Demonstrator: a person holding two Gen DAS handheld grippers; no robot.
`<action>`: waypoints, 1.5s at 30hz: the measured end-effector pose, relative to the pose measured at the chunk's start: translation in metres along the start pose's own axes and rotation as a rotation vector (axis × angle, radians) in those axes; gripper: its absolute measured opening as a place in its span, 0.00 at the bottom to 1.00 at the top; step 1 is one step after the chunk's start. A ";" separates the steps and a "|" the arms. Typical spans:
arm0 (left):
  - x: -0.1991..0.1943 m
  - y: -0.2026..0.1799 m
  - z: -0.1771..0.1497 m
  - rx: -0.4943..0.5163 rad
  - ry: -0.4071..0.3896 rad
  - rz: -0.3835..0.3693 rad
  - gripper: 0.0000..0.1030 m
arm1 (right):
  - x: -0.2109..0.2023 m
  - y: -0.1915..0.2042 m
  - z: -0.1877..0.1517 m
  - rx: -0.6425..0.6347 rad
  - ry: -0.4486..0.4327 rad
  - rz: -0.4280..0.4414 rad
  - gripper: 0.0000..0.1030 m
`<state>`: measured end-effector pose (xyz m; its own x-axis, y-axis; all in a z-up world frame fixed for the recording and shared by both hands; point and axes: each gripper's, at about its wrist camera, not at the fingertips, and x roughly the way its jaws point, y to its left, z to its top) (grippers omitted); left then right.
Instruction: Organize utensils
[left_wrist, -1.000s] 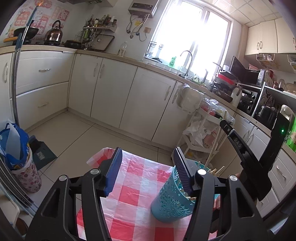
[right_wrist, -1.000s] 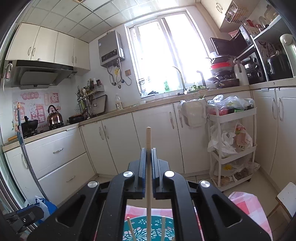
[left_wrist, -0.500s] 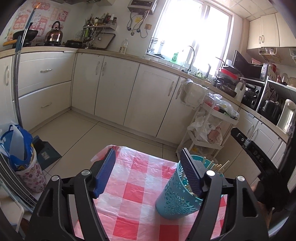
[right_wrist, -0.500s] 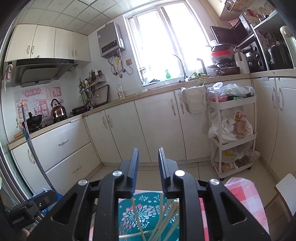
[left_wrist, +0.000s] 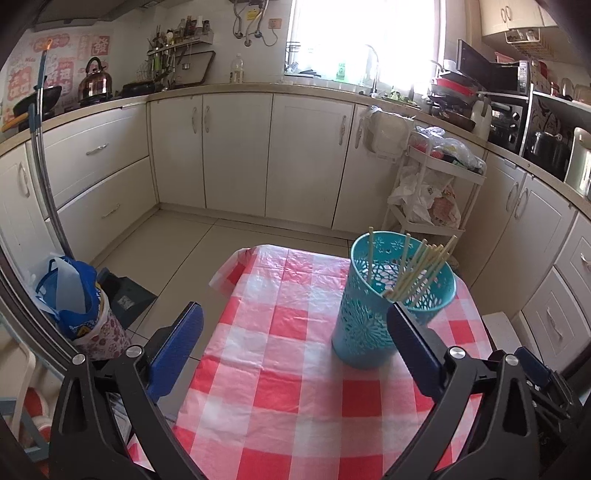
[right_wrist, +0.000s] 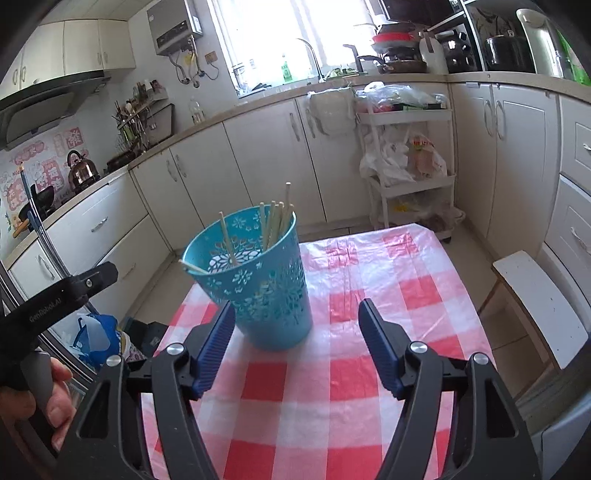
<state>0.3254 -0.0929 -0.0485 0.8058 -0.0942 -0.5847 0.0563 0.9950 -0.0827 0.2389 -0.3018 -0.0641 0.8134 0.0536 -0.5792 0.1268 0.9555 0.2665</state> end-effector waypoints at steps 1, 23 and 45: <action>-0.009 -0.001 -0.003 0.011 0.003 0.003 0.93 | -0.009 0.003 -0.004 -0.002 0.003 0.000 0.73; -0.208 0.020 -0.085 0.103 0.080 -0.040 0.93 | -0.189 0.043 -0.089 -0.011 0.113 -0.007 0.93; -0.270 0.022 -0.110 0.126 0.063 -0.005 0.93 | -0.257 0.049 -0.133 0.041 0.104 -0.047 0.93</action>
<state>0.0437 -0.0492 0.0185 0.7673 -0.0969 -0.6340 0.1371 0.9905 0.0145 -0.0394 -0.2301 -0.0043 0.7433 0.0407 -0.6677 0.1882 0.9451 0.2671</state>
